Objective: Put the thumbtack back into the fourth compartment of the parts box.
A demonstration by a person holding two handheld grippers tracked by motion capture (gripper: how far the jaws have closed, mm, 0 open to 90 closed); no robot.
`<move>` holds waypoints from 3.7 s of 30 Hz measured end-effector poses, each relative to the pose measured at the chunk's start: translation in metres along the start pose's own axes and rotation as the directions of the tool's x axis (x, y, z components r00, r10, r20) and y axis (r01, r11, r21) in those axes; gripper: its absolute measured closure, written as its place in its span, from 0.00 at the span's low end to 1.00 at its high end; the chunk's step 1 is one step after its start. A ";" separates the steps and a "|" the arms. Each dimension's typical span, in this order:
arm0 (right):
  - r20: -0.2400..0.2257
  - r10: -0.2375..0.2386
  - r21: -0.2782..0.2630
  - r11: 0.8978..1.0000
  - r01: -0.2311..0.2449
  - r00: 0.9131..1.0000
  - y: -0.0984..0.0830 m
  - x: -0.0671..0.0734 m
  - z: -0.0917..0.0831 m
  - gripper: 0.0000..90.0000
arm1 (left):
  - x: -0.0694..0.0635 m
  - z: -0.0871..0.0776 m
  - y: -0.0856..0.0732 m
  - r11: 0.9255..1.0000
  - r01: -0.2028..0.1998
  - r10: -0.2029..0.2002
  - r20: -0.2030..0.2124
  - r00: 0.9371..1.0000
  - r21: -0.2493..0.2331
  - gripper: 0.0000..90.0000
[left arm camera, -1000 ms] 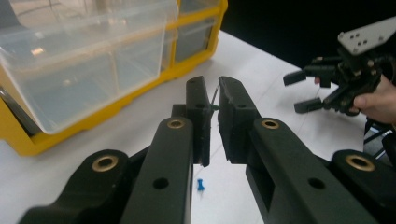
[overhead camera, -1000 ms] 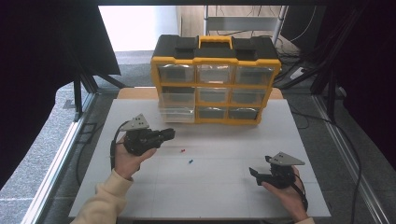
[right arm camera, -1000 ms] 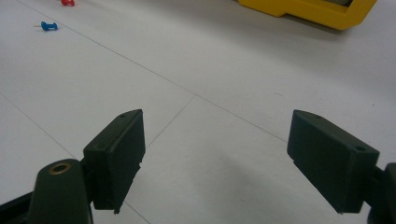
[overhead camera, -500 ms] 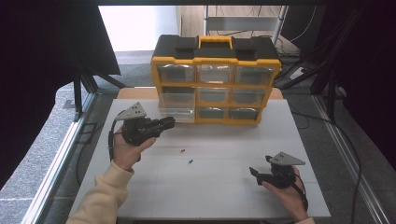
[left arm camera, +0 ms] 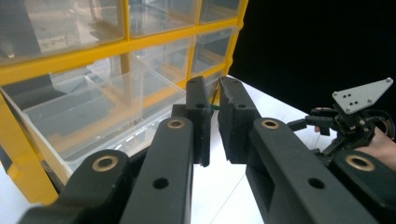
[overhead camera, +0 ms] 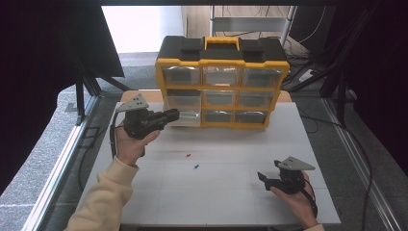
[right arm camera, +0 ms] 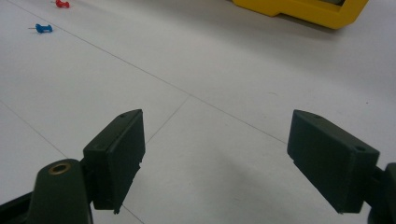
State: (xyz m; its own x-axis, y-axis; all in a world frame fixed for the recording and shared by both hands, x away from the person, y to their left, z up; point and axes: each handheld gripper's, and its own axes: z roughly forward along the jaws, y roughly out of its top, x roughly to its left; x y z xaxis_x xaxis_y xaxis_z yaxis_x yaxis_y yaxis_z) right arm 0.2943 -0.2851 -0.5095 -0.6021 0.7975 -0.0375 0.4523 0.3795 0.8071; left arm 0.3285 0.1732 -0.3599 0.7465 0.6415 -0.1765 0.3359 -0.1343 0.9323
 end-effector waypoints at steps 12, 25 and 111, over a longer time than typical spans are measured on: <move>-0.003 0.002 -0.001 1.000 -0.002 1.000 0.000 -0.001 0.000 0.22 | 0.017 0.017 0.009 1.000 0.021 -0.020 -0.045 0.999 0.018 0.92; -0.002 0.002 -0.001 1.000 -0.002 1.000 0.000 -0.001 0.000 0.21 | 0.035 0.038 0.017 0.999 0.039 -0.035 -0.109 0.993 0.037 0.92; 0.004 -0.004 0.009 1.000 0.004 1.000 -0.001 -0.001 0.001 0.21 | 0.015 0.054 -0.082 0.949 0.023 0.002 -0.077 0.997 0.316 0.32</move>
State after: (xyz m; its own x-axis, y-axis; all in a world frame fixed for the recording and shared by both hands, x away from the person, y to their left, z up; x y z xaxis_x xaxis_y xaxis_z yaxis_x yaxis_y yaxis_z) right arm 0.2947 -0.2855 -0.5107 -0.6010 0.7980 -0.0434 0.4557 0.3868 0.8017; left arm 0.3434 0.1535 -0.4564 0.7003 0.6979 -0.1500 0.5171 -0.3512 0.7806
